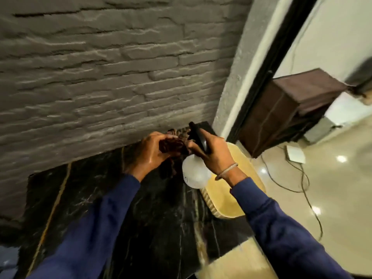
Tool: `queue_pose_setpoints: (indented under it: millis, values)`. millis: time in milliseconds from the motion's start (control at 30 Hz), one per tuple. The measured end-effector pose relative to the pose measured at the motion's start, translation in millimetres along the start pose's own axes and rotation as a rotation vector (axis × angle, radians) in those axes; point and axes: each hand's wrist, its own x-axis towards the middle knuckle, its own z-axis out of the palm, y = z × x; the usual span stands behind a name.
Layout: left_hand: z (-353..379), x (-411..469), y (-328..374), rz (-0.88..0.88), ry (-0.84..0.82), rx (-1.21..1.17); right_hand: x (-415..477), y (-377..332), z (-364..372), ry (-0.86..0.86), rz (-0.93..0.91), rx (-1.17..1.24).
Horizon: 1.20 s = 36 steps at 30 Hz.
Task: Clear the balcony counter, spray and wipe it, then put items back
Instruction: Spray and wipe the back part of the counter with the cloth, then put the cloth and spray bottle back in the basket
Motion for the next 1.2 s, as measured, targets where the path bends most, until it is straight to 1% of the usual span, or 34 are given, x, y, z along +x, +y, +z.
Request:
queue_pose_setpoints:
  millis: [67, 133, 267, 367, 433, 567, 700, 833, 933, 1033, 1100, 1200]
  values:
    - [17.3, 16.5, 26.8, 0.066, -0.097, -0.030, -11.5, 10.7, -27.9, 0.074, 0.045, -0.050]
    - [39.1, 30.4, 50.8, 0.092, -0.183, -0.052, -25.1, 21.5, -52.3, 0.130, 0.098, -0.074]
    - [84.8, 49.5, 80.1, 0.157, -0.326, 0.101, -53.2, 47.8, -81.6, 0.180, 0.211, -0.153]
    - [119.3, 55.9, 88.9, 0.115, -0.506, 0.153, -77.3, 75.4, -82.5, 0.111, 0.283, -0.166]
    - [142.0, 58.7, 86.0, 0.086, -0.593, 0.204, -92.1, 91.5, -74.6, 0.064, 0.321, -0.157]
    - [185.1, 70.6, 74.8, 0.052, -0.678, 0.384, -111.8, 119.1, -59.8, 0.003, 0.373, -0.079]
    - [215.2, 75.2, 58.9, 0.044, -0.740, 0.505, -117.0, 147.4, -48.8, -0.081, 0.346, -0.153]
    - [238.8, 77.7, 44.9, 0.007, -0.702, 0.621, -126.4, 165.4, -40.1, -0.130, 0.361, -0.143]
    - [248.5, 80.6, 45.5, -0.035, -0.652, 0.642, -130.8, 178.4, -36.3, -0.138, 0.349, -0.118]
    - [256.5, 80.8, 44.1, -0.067, -0.589, 0.645, -127.5, 186.6, -41.0, -0.182, 0.279, -0.089]
    - [259.0, 81.1, 42.0, -0.084, -0.601, 0.644, -127.5, 188.2, -44.0, -0.201, 0.241, -0.084]
    - [260.5, 83.0, 39.0, -0.074, -0.655, 0.665, -130.9, 189.2, -42.5, -0.276, 0.186, -0.046]
